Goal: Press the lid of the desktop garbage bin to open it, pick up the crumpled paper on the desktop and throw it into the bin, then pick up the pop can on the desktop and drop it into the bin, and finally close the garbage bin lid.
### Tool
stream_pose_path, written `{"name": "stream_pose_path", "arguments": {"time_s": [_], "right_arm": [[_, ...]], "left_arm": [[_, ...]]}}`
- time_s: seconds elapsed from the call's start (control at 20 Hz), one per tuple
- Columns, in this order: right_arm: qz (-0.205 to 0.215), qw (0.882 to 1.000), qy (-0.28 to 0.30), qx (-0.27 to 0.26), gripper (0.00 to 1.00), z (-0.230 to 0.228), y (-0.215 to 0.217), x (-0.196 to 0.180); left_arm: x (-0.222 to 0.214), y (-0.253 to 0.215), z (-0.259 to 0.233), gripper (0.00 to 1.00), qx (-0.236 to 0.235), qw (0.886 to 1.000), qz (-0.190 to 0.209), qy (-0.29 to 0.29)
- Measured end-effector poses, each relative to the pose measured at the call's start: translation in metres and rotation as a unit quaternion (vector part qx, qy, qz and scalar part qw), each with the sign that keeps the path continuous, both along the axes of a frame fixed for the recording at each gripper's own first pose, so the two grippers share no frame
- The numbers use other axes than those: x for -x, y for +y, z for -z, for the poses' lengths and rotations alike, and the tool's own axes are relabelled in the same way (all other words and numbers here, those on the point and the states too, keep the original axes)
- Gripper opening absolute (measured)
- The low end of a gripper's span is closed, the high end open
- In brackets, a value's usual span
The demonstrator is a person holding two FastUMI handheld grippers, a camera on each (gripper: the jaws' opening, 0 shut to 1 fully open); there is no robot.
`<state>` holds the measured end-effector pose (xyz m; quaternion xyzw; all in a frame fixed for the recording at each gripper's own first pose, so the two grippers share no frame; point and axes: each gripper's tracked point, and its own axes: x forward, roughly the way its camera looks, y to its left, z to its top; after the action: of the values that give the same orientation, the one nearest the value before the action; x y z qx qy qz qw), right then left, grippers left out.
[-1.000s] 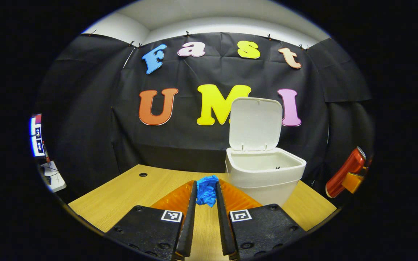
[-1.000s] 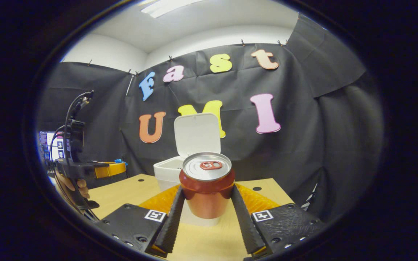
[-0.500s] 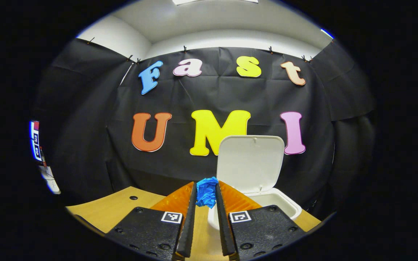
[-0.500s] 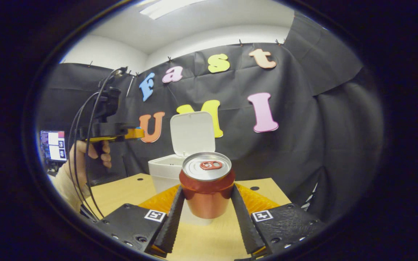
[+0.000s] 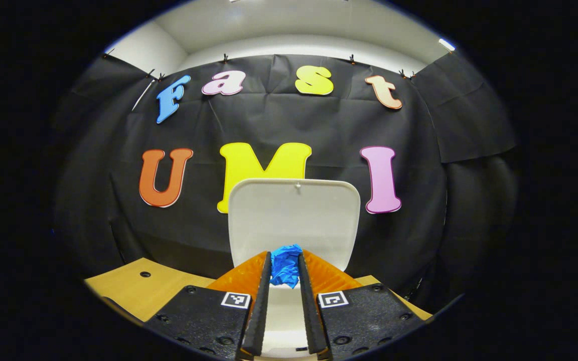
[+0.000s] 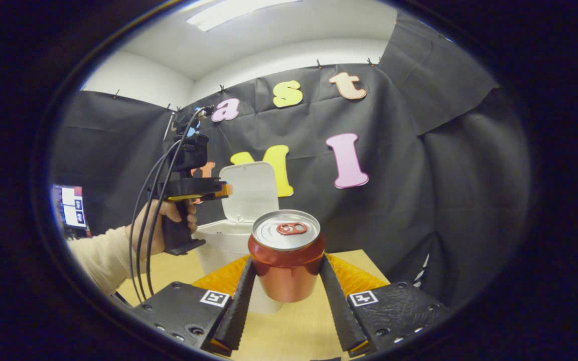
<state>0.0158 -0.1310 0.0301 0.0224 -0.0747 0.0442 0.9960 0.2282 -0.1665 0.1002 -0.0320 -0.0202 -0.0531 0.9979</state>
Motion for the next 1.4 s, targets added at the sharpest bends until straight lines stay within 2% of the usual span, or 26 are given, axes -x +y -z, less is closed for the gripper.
{"name": "stream_pose_path", "arguments": {"time_s": [0.15,0.3,0.4,0.55,0.6,0.65,0.7,0.8,1.15,1.4], "right_arm": [[-0.009,1.0,-0.011,0.018,0.71,-0.004,0.008,0.008],[0.012,0.999,-0.02,0.031,0.71,-0.007,0.002,0.011],[0.011,0.999,-0.021,0.043,0.71,-0.006,0.009,0.013],[0.011,0.999,-0.023,0.048,0.71,-0.006,0.011,0.014],[0.014,0.998,-0.024,0.049,0.71,-0.006,0.011,0.015],[0.015,0.998,-0.025,0.05,0.71,-0.006,0.011,0.016],[0.01,0.998,-0.026,0.049,0.71,-0.008,0.014,0.016],[0.0,0.999,-0.025,0.044,0.71,-0.007,0.018,0.016],[0.008,0.999,-0.015,0.043,0.71,-0.002,0.01,0.009],[-0.009,1.0,-0.001,0.027,0.71,0.002,0.016,0.002]], "left_arm": [[-0.003,-0.001,0.007,0.35,-0.005,1.0,-0.002,0.01],[-0.004,-0.006,0.019,0.38,-0.009,0.999,0.009,0.032],[-0.002,-0.008,0.025,0.38,-0.007,0.999,0.014,0.042],[0.001,-0.026,0.032,0.43,0.011,0.997,0.053,0.058],[0.006,-0.036,0.037,0.65,0.013,0.994,0.076,0.072],[0.009,-0.039,0.039,0.65,0.008,0.993,0.084,0.079],[0.01,-0.038,0.038,0.94,0.002,0.993,0.083,0.08],[0.014,-0.032,0.033,1.0,-0.013,0.995,0.068,0.071],[0.046,-0.007,0.005,1.0,-0.031,0.998,0.044,0.014],[0.094,0.031,0.016,0.99,-0.037,0.999,0.025,-0.002]]}}
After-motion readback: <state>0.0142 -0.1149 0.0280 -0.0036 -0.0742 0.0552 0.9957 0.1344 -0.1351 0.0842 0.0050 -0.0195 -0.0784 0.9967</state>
